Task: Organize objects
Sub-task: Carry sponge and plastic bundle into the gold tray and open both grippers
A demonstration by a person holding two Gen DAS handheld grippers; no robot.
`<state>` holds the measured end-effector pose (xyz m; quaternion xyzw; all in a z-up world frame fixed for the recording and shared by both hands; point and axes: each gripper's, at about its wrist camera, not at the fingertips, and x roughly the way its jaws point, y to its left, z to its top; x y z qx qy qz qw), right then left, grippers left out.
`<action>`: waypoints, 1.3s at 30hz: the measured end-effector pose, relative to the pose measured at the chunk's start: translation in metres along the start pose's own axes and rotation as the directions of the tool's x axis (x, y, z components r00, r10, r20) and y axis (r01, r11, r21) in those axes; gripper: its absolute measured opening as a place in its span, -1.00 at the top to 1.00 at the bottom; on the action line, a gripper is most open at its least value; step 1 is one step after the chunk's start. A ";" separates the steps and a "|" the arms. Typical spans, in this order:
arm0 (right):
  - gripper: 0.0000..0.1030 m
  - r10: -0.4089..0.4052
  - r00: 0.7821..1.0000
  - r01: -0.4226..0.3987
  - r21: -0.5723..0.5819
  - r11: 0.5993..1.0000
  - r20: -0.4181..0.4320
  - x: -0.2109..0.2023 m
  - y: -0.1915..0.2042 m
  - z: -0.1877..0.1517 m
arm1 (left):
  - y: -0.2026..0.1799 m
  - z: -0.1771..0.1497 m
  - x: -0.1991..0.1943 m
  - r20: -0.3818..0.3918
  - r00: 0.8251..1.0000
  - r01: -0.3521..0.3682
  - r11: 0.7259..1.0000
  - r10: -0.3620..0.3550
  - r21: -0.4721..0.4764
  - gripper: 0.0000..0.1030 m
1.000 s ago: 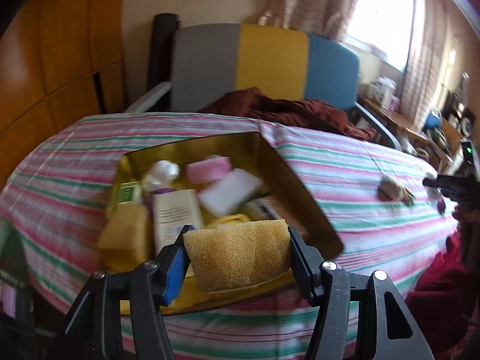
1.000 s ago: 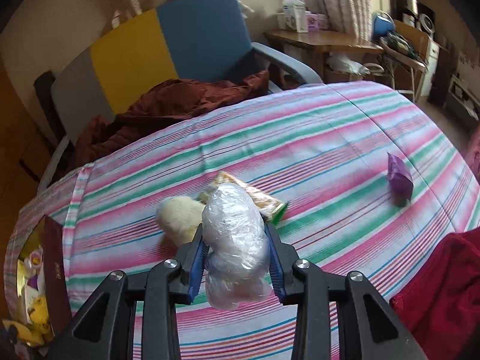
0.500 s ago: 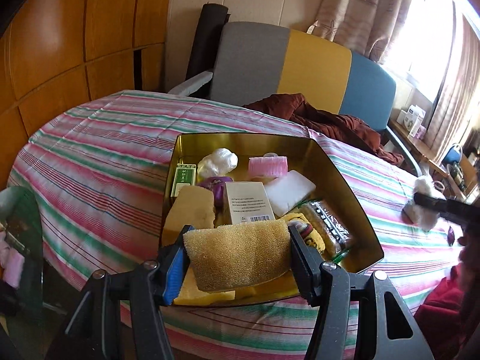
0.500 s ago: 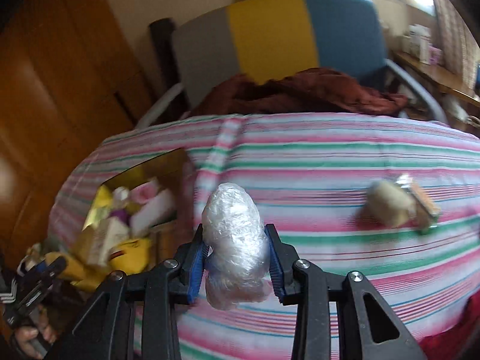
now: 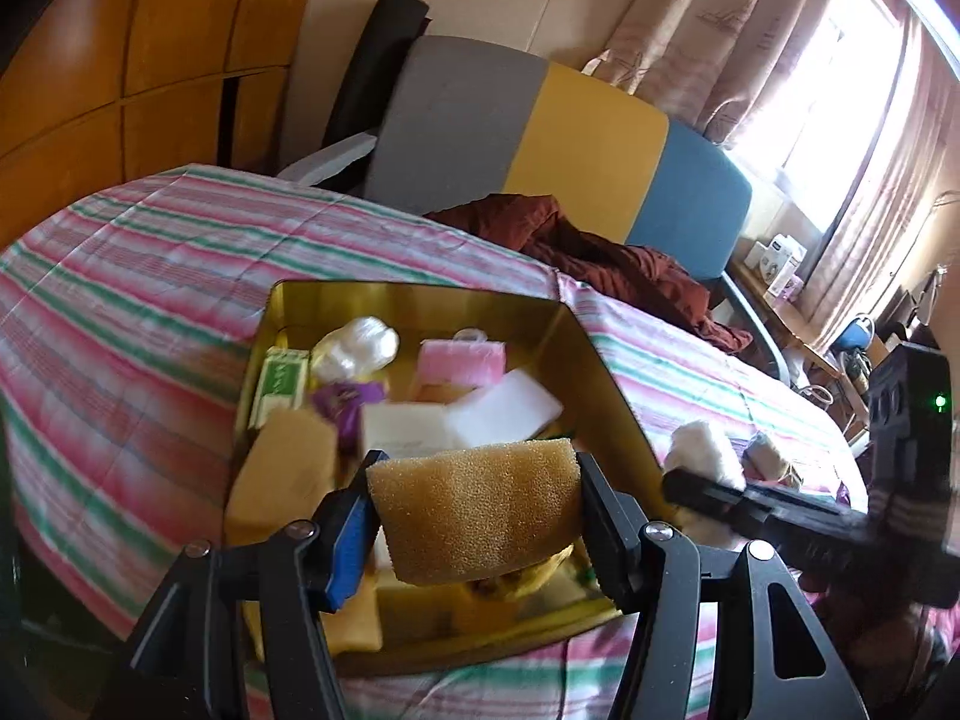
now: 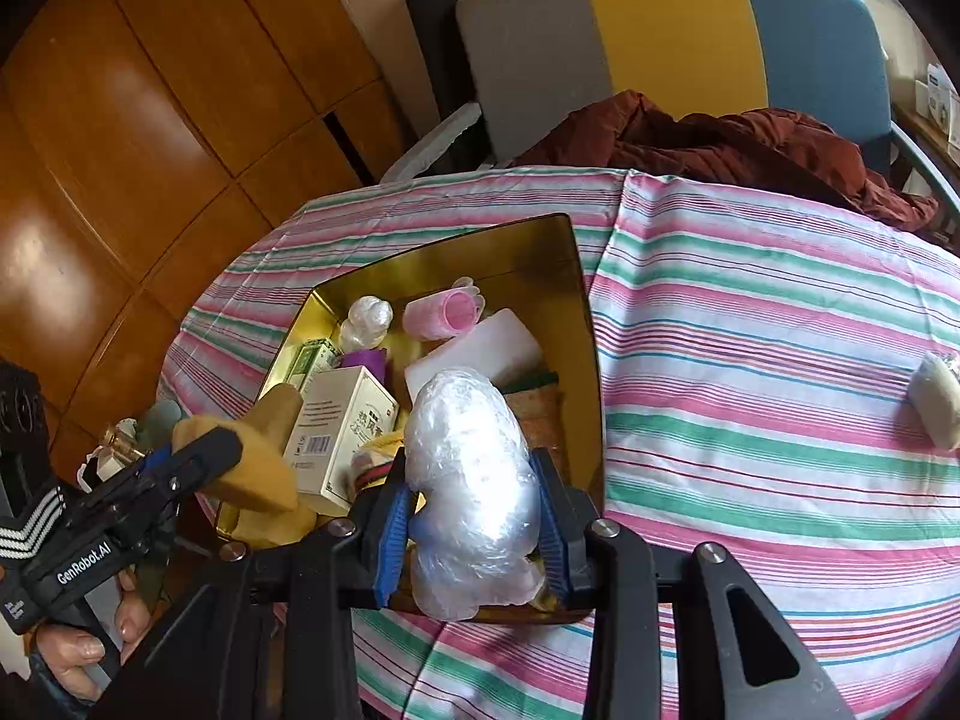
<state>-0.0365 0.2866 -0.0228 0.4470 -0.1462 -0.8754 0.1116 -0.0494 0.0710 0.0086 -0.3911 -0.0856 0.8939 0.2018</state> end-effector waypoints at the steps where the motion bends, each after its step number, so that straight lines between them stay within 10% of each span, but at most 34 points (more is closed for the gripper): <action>1: 0.30 0.001 1.000 -0.001 0.001 1.000 -0.002 0.000 0.000 0.000 | -0.003 0.004 0.003 0.001 1.000 0.007 1.000 -0.007 0.006 -0.19; 27: 0.26 0.045 0.998 -0.044 0.019 0.999 -0.049 0.022 -0.004 -0.007 | 0.012 -0.010 0.011 -0.079 0.997 0.028 1.000 -0.027 0.006 -0.19; 39: -0.06 0.050 0.996 -0.047 0.035 0.998 -0.078 0.025 -0.001 -0.016 | 0.014 -0.037 0.009 -0.086 0.994 -0.063 0.997 0.067 0.050 -0.53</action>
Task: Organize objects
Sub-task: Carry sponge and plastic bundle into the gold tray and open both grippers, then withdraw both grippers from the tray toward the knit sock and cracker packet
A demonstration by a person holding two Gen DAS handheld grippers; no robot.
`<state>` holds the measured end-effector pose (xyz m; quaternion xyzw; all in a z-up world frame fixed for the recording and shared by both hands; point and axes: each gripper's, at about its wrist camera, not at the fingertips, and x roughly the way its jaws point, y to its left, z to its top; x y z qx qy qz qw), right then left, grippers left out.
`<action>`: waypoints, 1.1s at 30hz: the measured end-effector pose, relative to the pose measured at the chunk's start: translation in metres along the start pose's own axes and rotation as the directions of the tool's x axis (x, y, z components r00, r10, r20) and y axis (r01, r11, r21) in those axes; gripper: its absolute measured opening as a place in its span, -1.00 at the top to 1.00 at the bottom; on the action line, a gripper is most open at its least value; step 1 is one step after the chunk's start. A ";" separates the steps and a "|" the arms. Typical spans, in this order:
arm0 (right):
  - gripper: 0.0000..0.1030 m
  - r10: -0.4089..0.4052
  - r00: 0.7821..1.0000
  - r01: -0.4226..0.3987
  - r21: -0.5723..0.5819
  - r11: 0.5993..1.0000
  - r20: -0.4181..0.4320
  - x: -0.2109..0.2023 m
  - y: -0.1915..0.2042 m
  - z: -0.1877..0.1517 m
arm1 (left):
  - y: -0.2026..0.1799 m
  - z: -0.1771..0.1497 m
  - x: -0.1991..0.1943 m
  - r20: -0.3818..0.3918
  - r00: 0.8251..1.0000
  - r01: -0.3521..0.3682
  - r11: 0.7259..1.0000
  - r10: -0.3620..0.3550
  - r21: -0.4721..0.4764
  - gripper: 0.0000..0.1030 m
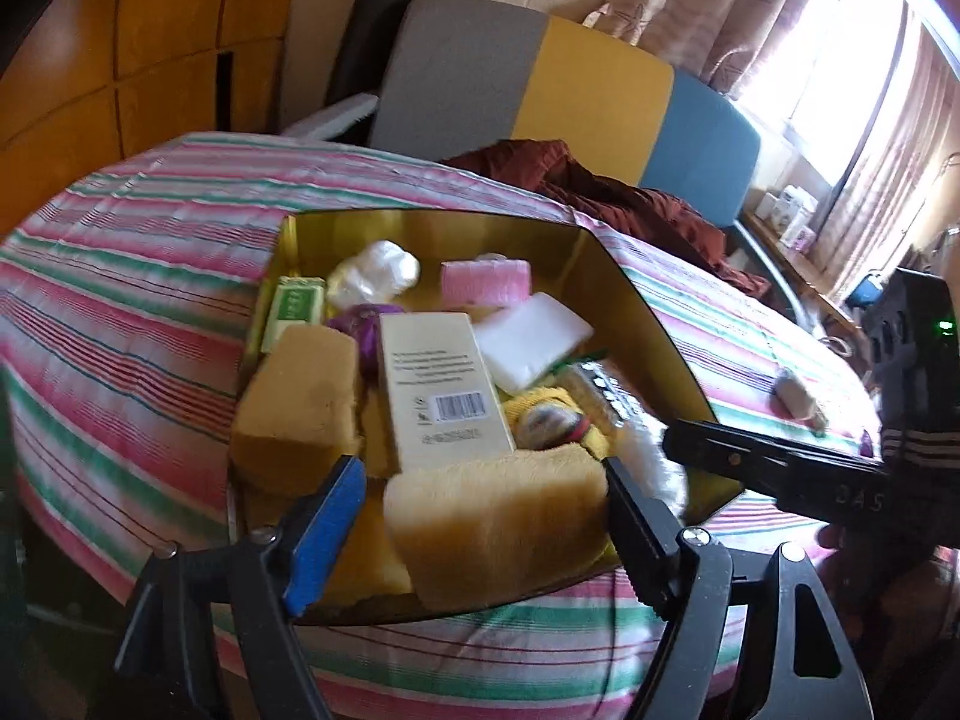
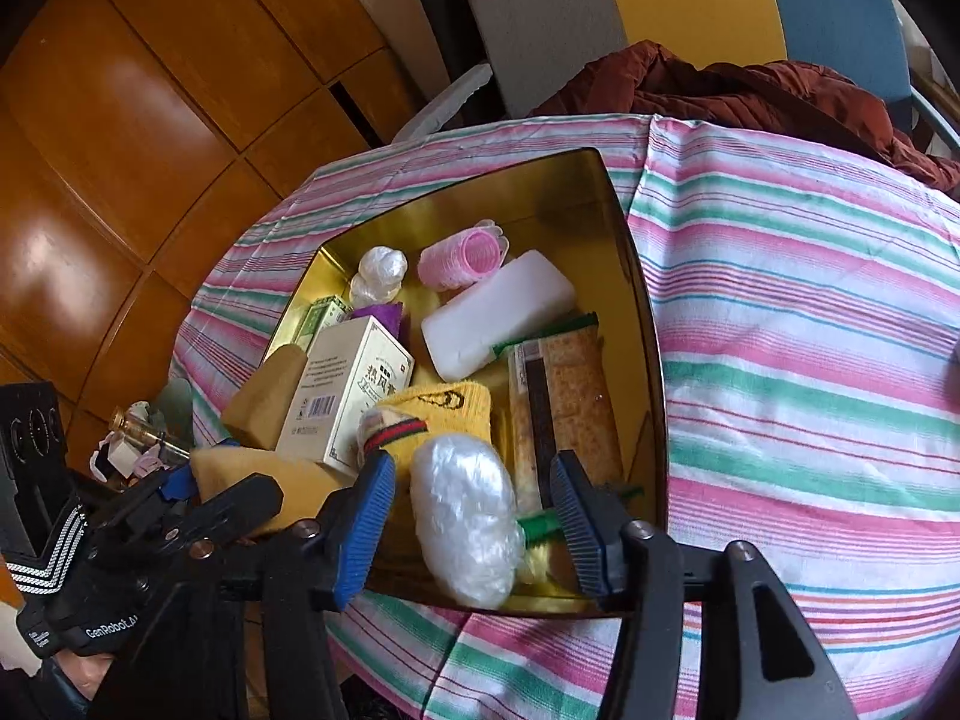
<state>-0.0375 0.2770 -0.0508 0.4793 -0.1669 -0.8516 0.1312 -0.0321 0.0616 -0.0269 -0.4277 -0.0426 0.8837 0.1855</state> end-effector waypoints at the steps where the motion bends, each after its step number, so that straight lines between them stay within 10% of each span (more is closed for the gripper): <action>1: -0.06 -0.001 1.000 0.001 0.003 1.000 -0.002 0.000 0.000 -0.001 | 0.000 -0.001 -0.001 0.018 0.999 -0.051 0.999 0.051 0.013 -0.53; 4: -0.13 -0.011 1.000 0.011 0.011 1.000 -0.001 -0.003 -0.002 -0.004 | 0.003 -0.003 0.001 0.030 0.991 -0.135 0.990 0.134 0.035 -0.42; 14: -0.13 -0.038 0.999 0.038 -0.002 0.999 -0.003 -0.005 0.001 -0.011 | -0.013 -0.020 0.012 0.011 0.995 -0.100 0.991 0.100 0.088 -0.26; 33: -0.53 -0.103 0.994 0.104 -0.016 0.994 0.045 -0.017 0.007 -0.018 | -0.012 -0.021 -0.003 0.046 0.992 -0.122 0.991 0.119 0.053 -0.70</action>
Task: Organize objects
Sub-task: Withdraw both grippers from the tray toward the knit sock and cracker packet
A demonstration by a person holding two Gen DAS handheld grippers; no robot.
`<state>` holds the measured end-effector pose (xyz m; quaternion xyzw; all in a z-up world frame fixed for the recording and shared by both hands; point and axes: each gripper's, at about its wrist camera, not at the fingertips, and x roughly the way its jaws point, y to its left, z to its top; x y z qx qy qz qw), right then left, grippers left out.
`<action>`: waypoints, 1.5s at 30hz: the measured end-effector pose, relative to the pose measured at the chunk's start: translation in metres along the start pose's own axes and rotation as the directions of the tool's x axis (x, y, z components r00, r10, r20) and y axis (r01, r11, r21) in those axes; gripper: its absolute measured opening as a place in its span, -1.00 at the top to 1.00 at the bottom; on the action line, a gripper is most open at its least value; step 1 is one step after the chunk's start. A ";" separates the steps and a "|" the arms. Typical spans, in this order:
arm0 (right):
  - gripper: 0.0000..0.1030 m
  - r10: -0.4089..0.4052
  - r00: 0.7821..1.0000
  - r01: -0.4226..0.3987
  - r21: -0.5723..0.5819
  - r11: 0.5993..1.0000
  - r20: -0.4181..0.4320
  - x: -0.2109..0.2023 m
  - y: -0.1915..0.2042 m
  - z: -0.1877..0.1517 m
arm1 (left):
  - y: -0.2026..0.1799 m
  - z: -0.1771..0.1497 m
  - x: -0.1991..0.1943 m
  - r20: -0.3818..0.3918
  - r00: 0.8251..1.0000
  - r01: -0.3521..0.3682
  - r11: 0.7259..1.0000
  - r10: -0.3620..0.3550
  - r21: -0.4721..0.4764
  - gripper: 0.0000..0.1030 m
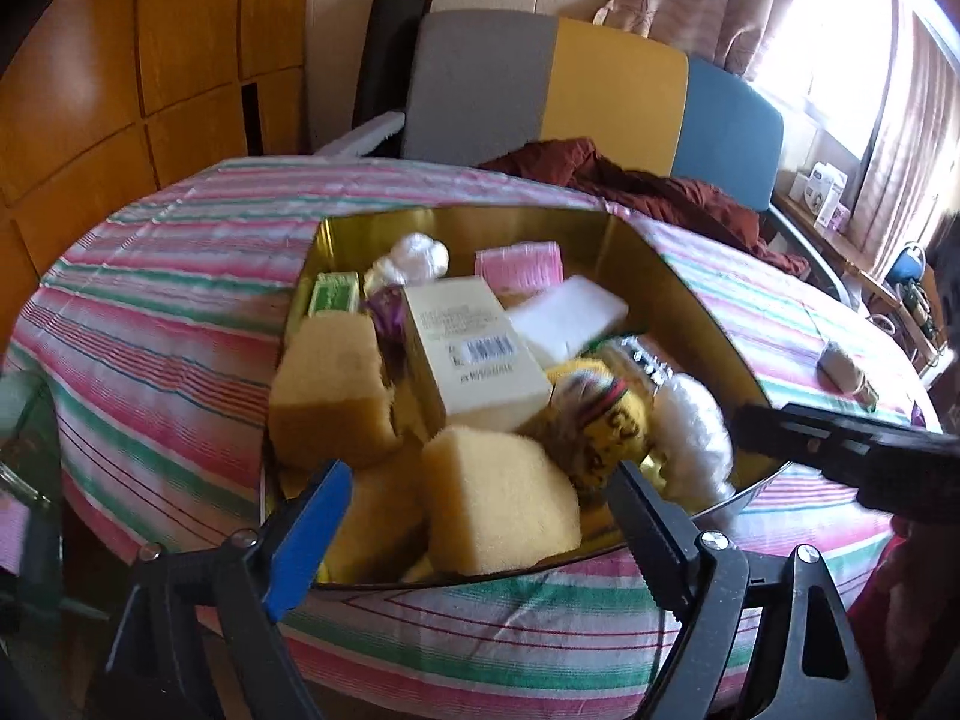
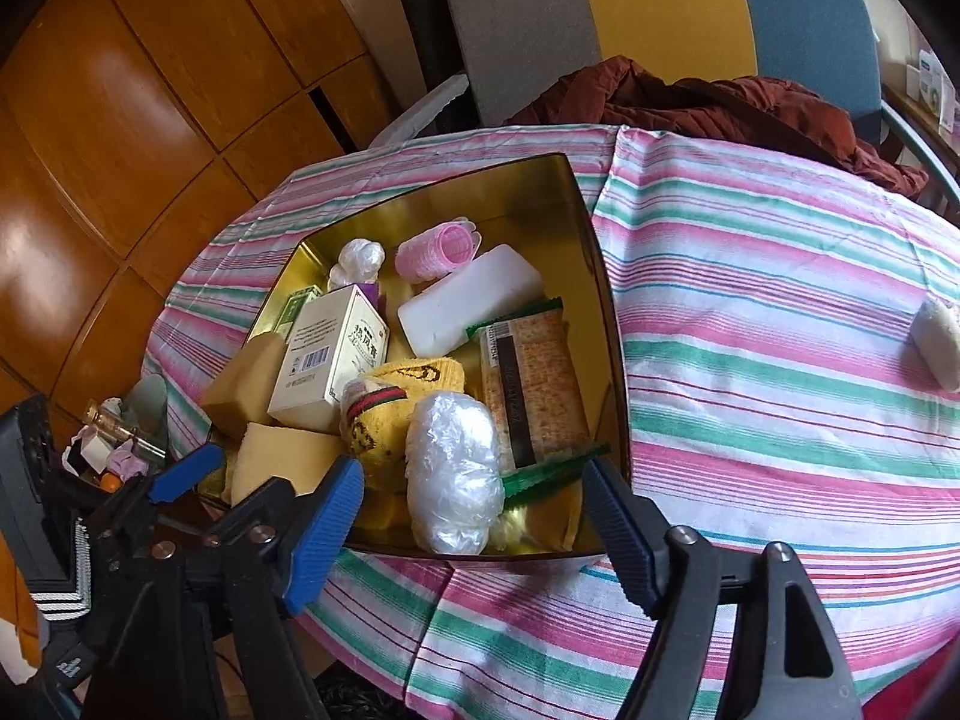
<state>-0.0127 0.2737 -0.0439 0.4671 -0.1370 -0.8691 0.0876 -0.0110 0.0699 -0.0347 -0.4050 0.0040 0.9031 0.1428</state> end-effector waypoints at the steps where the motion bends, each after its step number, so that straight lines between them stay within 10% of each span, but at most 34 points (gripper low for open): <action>1: -0.53 -0.006 1.000 0.006 -0.003 1.000 0.005 -0.001 0.000 0.000 | -0.001 0.002 -0.003 0.013 1.000 -0.011 1.000 0.011 0.001 -0.72; 45: -0.63 -0.276 0.958 0.271 0.078 0.959 0.071 -0.041 -0.064 0.004 | -0.028 0.016 -0.029 0.060 0.998 -0.024 0.997 0.020 0.068 -0.85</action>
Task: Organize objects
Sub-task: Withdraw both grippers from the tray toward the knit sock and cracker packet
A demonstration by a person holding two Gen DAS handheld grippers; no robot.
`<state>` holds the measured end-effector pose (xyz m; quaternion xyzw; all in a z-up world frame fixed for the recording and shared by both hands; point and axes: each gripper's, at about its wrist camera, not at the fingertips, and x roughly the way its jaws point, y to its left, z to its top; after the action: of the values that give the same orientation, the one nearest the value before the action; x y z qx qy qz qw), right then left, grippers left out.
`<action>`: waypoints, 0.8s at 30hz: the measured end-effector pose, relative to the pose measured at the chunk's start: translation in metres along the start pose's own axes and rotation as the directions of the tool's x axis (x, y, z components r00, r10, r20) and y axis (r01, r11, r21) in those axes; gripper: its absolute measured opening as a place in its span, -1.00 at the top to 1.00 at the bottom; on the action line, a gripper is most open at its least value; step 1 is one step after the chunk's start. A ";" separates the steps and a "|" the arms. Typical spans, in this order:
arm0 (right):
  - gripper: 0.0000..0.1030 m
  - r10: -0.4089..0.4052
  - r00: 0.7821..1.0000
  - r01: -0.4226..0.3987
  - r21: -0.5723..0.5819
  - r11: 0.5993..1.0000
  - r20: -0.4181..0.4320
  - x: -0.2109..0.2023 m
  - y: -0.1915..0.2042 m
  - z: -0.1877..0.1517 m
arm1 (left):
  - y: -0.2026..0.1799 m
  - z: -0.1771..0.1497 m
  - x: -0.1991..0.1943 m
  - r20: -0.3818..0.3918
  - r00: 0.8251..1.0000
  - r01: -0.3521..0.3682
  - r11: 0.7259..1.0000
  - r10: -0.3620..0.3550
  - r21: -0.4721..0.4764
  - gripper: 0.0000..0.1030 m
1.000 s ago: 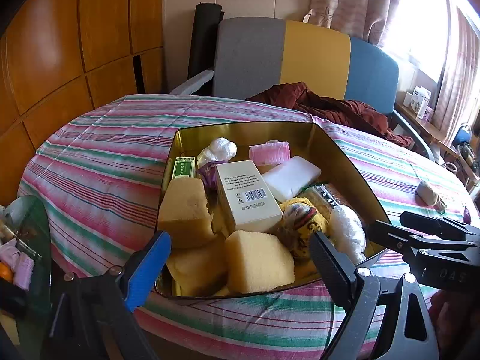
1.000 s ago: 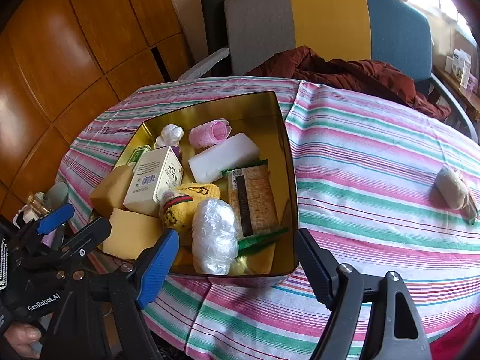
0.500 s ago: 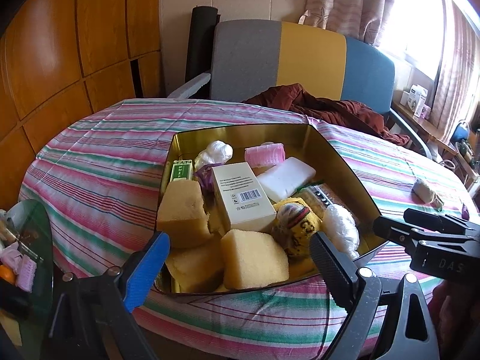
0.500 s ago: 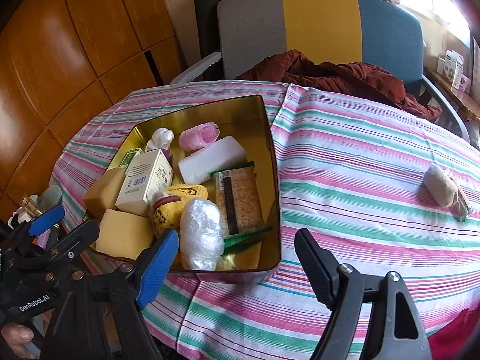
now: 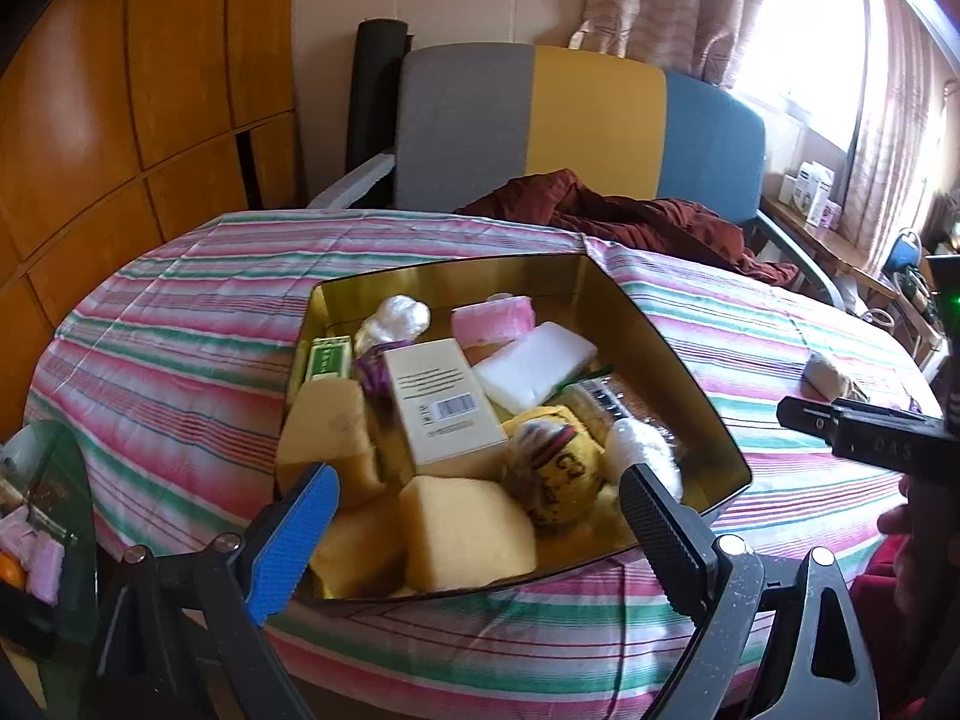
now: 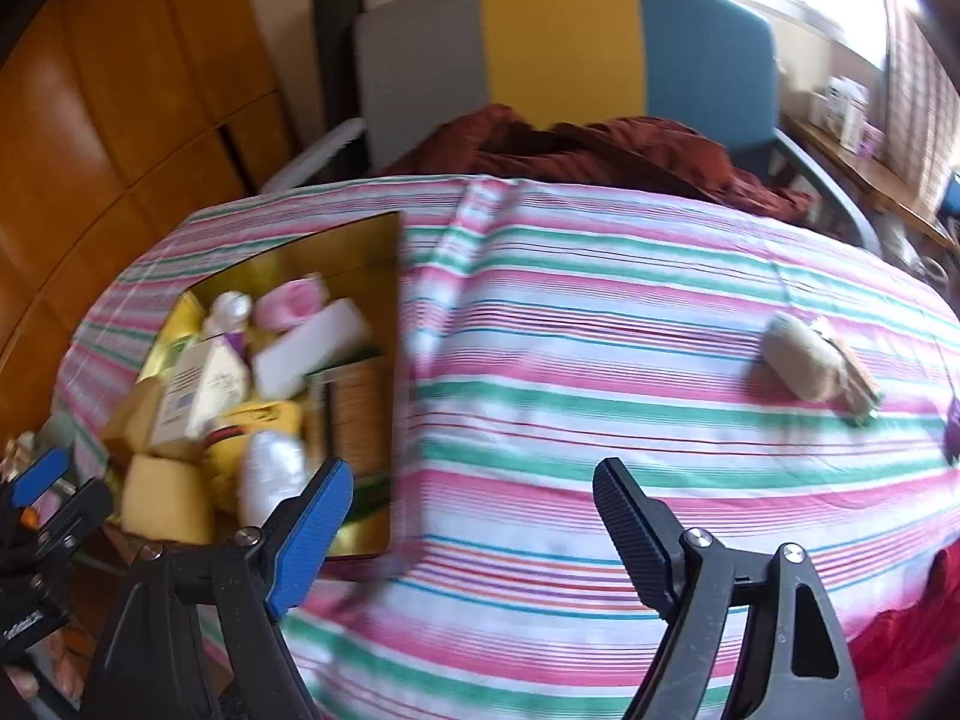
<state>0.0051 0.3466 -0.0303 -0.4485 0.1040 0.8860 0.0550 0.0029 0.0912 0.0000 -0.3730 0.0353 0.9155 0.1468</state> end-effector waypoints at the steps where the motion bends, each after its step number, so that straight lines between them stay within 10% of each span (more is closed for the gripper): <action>1: -0.63 -0.008 1.000 0.008 0.015 1.000 -0.006 0.000 -0.007 0.001 | -0.003 0.001 0.000 0.000 1.000 0.004 1.000 -0.004 0.007 -0.85; 24: -0.63 -0.169 0.984 0.175 0.373 0.911 -0.049 -0.002 -0.222 0.054 | -0.065 0.025 0.031 -0.054 0.994 0.104 0.988 -0.099 0.112 -0.85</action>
<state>0.0063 0.5751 -0.0277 -0.4440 0.2323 0.8379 0.2167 -0.0160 0.1647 -0.0005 -0.3870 0.0725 0.8941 0.2136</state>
